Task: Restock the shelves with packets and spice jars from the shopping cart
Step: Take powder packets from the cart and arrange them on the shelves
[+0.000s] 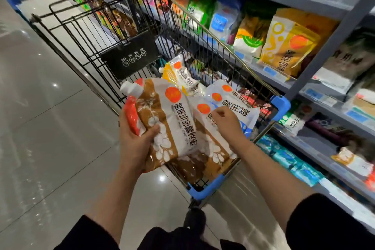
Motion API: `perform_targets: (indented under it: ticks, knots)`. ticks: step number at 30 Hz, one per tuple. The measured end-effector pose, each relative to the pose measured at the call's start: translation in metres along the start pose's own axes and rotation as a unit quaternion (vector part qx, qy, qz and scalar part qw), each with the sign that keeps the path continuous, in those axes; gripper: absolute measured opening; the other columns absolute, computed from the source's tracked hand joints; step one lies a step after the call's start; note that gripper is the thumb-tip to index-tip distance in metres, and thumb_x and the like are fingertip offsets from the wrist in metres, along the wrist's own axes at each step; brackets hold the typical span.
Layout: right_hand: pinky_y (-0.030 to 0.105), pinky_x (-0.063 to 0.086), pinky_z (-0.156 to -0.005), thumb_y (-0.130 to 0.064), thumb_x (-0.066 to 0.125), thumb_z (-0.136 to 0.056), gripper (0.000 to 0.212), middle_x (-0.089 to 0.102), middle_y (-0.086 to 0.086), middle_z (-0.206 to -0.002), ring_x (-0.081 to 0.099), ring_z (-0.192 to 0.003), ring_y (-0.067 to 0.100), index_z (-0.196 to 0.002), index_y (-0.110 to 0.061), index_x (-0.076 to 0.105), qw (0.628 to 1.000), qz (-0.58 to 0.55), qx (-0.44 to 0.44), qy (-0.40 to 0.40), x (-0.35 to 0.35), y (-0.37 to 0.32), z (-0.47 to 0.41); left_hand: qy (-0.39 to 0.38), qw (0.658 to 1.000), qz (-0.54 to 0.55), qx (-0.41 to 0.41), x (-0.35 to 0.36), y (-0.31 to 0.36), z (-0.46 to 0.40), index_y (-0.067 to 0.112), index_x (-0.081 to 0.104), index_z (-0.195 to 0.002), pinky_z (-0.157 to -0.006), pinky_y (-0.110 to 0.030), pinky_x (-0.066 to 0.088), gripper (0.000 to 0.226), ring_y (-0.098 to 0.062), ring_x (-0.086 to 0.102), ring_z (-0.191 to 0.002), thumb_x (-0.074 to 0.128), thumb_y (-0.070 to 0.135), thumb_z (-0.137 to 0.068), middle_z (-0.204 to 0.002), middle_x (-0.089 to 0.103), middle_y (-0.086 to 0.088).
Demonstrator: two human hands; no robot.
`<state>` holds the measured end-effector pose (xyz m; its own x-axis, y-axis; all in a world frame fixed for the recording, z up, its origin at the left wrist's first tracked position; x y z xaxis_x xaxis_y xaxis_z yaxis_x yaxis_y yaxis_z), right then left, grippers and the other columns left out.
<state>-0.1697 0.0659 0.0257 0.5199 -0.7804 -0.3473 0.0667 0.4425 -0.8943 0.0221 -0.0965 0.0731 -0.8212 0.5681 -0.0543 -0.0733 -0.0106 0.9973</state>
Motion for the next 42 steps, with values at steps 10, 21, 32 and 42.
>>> perform_targets:
  ticks: [10,21,32,42]
  knots:
    - [0.048,0.037,-0.103,-0.057,0.083,-0.056,0.112,0.029,0.018,-0.139,0.032,-0.129,0.038,-0.139,-0.006,0.026,0.937,0.336,0.042,-0.085,-0.007,0.027,-0.011,0.043,0.999,-0.026,0.011,-0.016,0.018,0.015,0.025,0.035,-0.141,-0.059,-0.021,0.057,0.076,-0.007,0.069,-0.09,0.072,-0.002,-0.08,-0.113,0.06,0.007]
    - [0.04,0.045,-0.086,-0.036,0.057,-0.092,0.043,0.06,0.015,-0.12,0.055,-0.112,0.035,-0.122,-0.005,0.054,0.966,0.242,-0.084,0.023,-0.034,-0.007,-0.002,0.036,0.999,0.003,-0.025,-0.001,0.007,0.023,0.033,0.035,-0.143,-0.067,-0.032,0.06,0.081,-0.022,0.068,-0.101,0.074,0.002,-0.079,-0.125,0.059,-0.004]
    - [0.031,0.051,-0.075,-0.029,0.06,-0.092,0.027,0.068,0.004,-0.103,0.064,-0.096,0.021,-0.113,-0.011,0.062,0.986,-0.084,-0.11,-0.093,0.012,-0.062,0.016,0.01,0.996,0.036,-0.077,-0.005,0.002,0.019,0.042,0.032,-0.142,-0.082,-0.048,0.058,0.078,-0.024,0.062,-0.111,0.074,0.014,-0.082,-0.129,0.054,0.0]
    - [0.04,0.055,-0.086,-0.041,0.09,-0.052,0.086,0.062,0.001,-0.111,0.062,-0.102,0.018,-0.12,-0.017,0.042,0.967,-0.069,-0.037,-0.243,0.065,-0.027,0.021,0.002,0.988,0.134,-0.078,-0.008,-0.004,0.019,0.038,0.038,-0.141,-0.088,-0.059,0.053,0.062,-0.032,0.061,-0.116,0.065,0.037,-0.085,-0.136,0.054,-0.009]
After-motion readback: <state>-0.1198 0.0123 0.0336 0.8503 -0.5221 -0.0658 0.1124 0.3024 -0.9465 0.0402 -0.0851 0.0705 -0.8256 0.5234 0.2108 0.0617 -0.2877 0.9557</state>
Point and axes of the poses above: each hand's wrist, its own z-axis away from the middle knuckle, its own x-axis out of the palm, y = z × x, the point moved 5 cm from there along -z, towards the middle knuckle
